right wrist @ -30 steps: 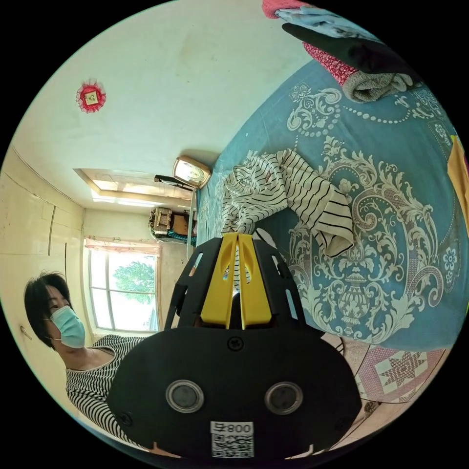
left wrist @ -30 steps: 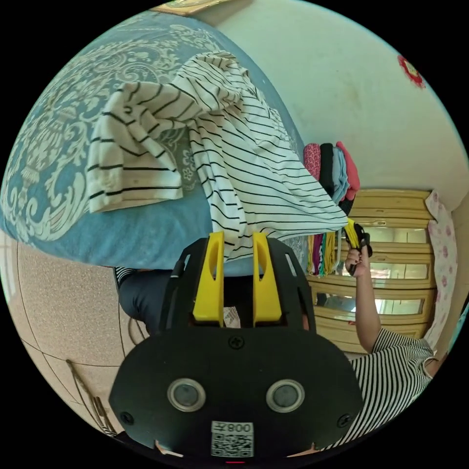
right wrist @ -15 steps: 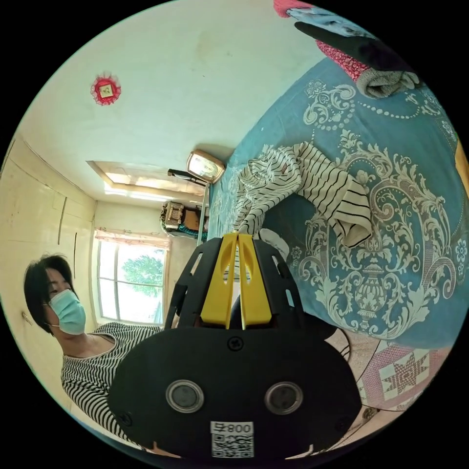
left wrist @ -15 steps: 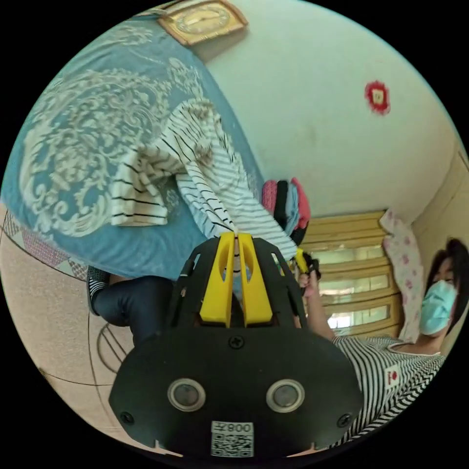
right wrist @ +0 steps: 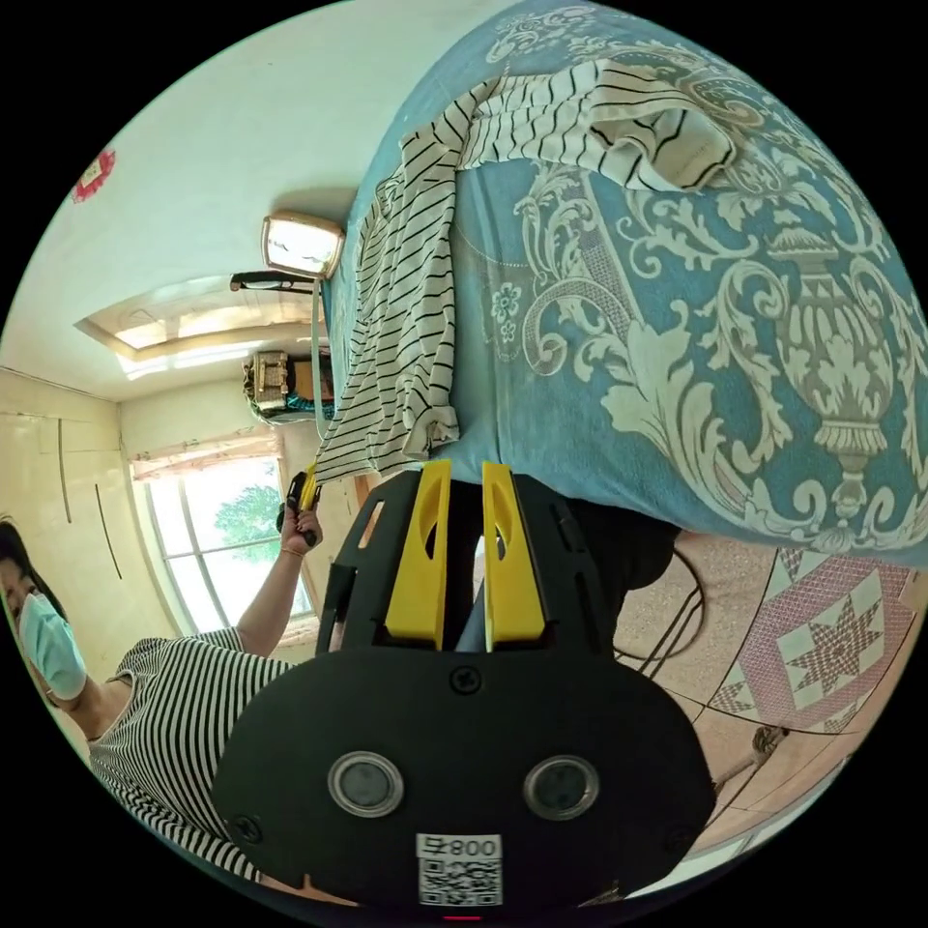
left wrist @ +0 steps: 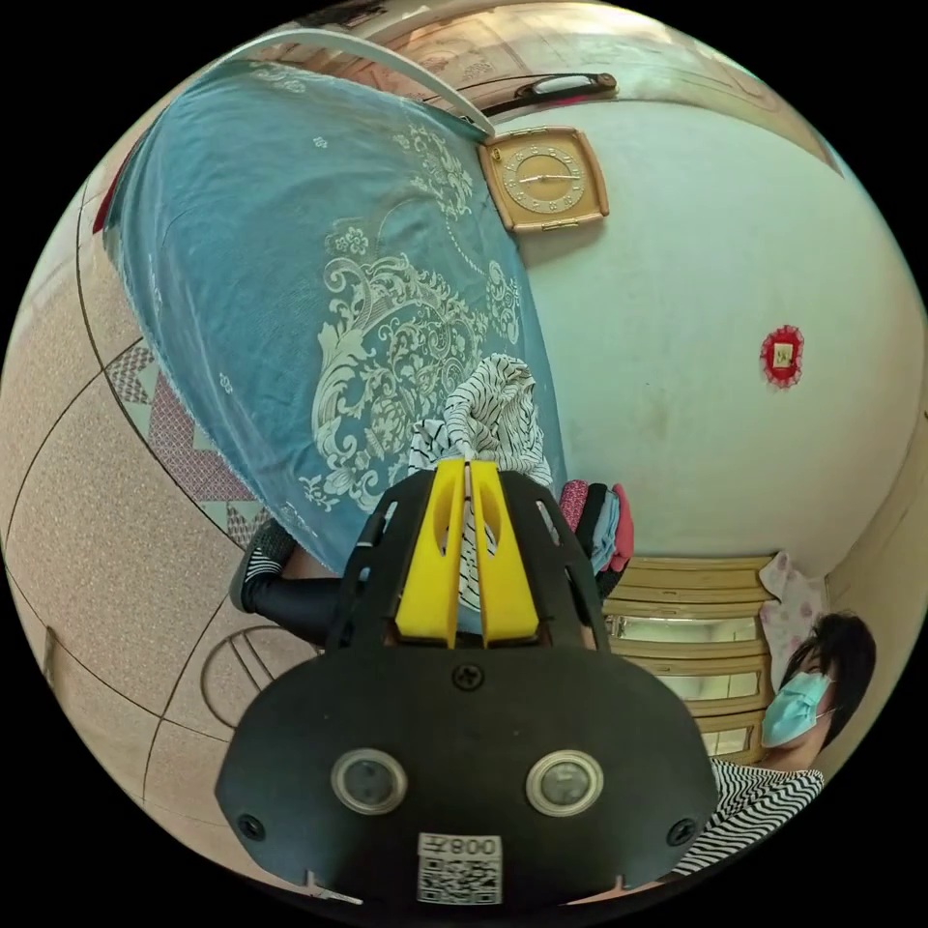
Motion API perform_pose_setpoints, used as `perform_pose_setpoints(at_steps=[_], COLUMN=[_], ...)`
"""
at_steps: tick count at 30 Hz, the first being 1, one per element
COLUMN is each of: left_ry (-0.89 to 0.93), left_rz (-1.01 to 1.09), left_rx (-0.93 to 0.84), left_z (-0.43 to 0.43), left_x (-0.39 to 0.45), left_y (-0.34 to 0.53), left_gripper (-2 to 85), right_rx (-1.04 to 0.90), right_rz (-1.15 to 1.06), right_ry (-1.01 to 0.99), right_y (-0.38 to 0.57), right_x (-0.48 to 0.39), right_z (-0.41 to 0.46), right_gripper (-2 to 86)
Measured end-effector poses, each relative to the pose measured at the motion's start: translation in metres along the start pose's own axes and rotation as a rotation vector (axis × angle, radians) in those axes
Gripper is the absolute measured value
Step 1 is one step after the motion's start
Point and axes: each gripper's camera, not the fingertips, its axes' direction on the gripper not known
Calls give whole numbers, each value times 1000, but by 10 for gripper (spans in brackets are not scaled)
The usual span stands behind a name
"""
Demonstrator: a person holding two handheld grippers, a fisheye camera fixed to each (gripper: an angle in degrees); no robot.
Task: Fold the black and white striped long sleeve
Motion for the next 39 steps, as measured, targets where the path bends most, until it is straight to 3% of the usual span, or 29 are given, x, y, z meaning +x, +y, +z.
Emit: perform_pose_setpoints(at_steps=[9, 19, 24, 28, 34, 39], left_ry=[7, 27, 46, 28, -30, 7], left_rz=[-14, -13, 32, 49, -72, -111], left_rx=[-17, -19, -45, -109, -234, -224], left_z=[10, 23, 26, 35, 73, 145], left_x=[-4, -1, 13, 12, -30, 3], left_y=[-33, -67, -81, -75, -55, -111], left_gripper=[7, 6, 7, 7, 7, 7], right_rx=[-82, -159, 40, 176, 202, 257], right_rz=[-224, -193, -269, -329, -115, 54], right_ry=[143, -27, -146, -86, -40, -156], right_y=[-45, -50, -8, 47, 100, 47], right_x=[-51, -35, -57, -80, -30, 12], right_z=[40, 50, -45, -120, -133, -138], right_gripper=[75, 19, 8, 4, 2, 1])
